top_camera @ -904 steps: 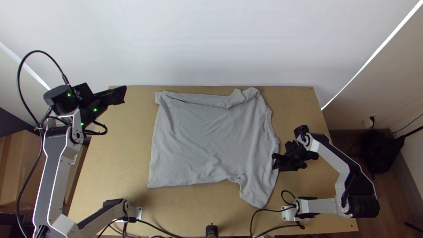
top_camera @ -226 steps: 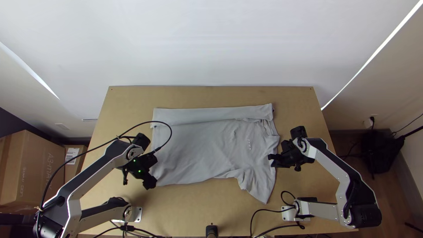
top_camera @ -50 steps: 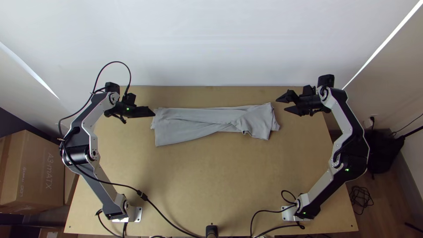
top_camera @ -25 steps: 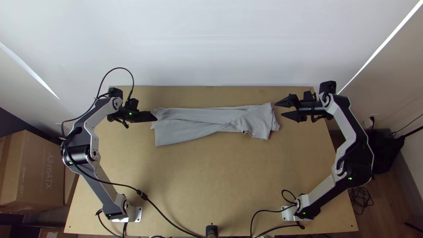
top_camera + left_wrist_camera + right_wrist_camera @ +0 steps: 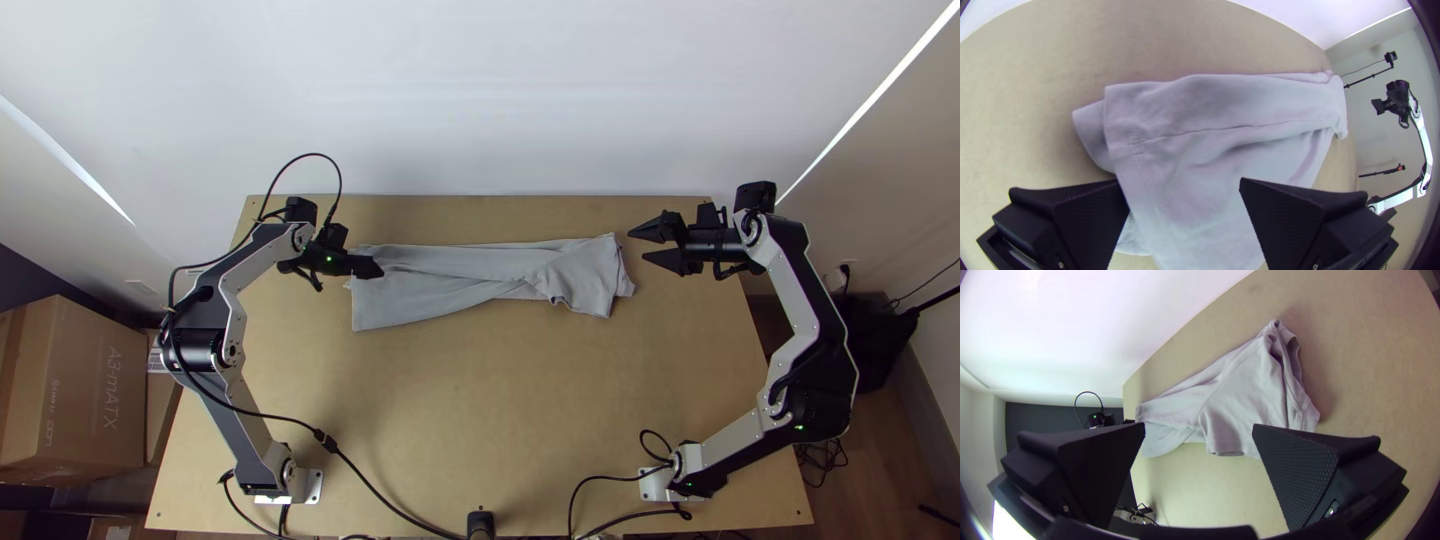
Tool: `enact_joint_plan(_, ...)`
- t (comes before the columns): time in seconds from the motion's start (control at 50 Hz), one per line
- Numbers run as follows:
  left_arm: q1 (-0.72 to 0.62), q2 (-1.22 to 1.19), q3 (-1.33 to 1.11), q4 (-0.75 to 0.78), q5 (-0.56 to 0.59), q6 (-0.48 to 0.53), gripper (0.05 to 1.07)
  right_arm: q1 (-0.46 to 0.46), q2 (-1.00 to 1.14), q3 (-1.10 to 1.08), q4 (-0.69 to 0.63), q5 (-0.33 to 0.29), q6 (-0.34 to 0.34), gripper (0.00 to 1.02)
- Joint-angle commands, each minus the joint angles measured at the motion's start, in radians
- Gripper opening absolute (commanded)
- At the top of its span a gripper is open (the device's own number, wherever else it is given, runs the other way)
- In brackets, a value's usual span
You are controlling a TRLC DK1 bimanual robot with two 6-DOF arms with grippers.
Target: Fold the t-shirt
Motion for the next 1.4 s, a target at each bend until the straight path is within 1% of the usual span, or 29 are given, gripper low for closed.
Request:
enact_joint_plan(0.0, -0.023, 0.023, -0.038, 0.01, -0.012, -0.039, 0.94, -0.003, -0.034, -0.029, -0.007, -0.015, 0.027, 0.99)
enact_joint_plan(0.04, -0.023, 0.015, -0.044, 0.015, -0.013, -0.064, 0.84, -0.003, -0.039, -0.029, -0.007, -0.015, 0.029, 0.99)
enact_joint_plan(0.06, -0.023, 0.012, -0.047, 0.021, -0.015, -0.079, 0.77, -0.003, -0.041, -0.029, -0.007, -0.015, 0.03, 0.99)
enact_joint_plan(0.12, -0.015, -0.006, -0.069, 0.046, -0.016, -0.107, 0.47, -0.003, -0.045, -0.03, -0.007, -0.015, 0.032, 0.99)
enact_joint_plan(0.16, -0.008, -0.025, -0.093, 0.07, -0.016, -0.115, 0.29, -0.003, -0.048, -0.032, -0.007, -0.015, 0.032, 0.99)
enact_joint_plan(0.2, 0.006, -0.046, -0.119, 0.093, -0.015, -0.118, 0.12, -0.003, -0.051, -0.035, -0.007, -0.015, 0.032, 0.99)
enact_joint_plan(0.22, 0.014, -0.057, -0.132, 0.098, -0.015, -0.118, 0.07, -0.003, -0.053, -0.038, -0.007, -0.014, 0.032, 0.99)
enact_joint_plan(0.34, 0.083, -0.1, -0.185, 0.083, -0.002, -0.093, 0.08, -0.003, -0.064, -0.052, -0.007, -0.015, 0.03, 0.99)
enact_joint_plan(0.44, 0.173, -0.14, -0.23, 0.063, 0.007, -0.041, 0.08, -0.003, -0.067, -0.066, -0.007, -0.015, 0.03, 0.99)
enact_joint_plan(0.52, 0.264, -0.161, -0.237, 0.012, 0.025, 0.017, 0.08, 0.0, -0.067, -0.075, -0.007, -0.015, 0.026, 0.99)
enact_joint_plan(0.76, 0.535, -0.2, -0.156, -0.203, 0.037, 0.24, 0.08, 0.005, -0.077, -0.106, 0.003, -0.015, 0.018, 0.99)
enact_joint_plan(0.9, 0.624, -0.2, -0.053, -0.364, 0.056, 0.329, 0.08, 0.014, -0.085, -0.119, 0.008, -0.015, 0.018, 0.99)
enact_joint_plan(1.0, 0.618, -0.218, 0.011, -0.479, 0.073, 0.347, 0.08, 0.026, -0.094, -0.127, 0.008, -0.015, 0.018, 0.99)
enact_joint_plan(1.1, 0.549, -0.275, 0.046, -0.536, 0.103, 0.326, 0.08, 0.033, -0.102, -0.136, 0.008, -0.015, 0.018, 0.99)
enact_joint_plan(1.3, 0.294, -0.335, 0.132, -0.537, 0.122, 0.165, 0.08, 0.036, -0.122, -0.147, 0.008, -0.015, 0.021, 0.99)
enact_joint_plan(1.38, 0.201, -0.318, 0.175, -0.5, 0.122, 0.086, 0.08, 0.033, -0.13, -0.149, 0.008, -0.015, 0.021, 0.99)
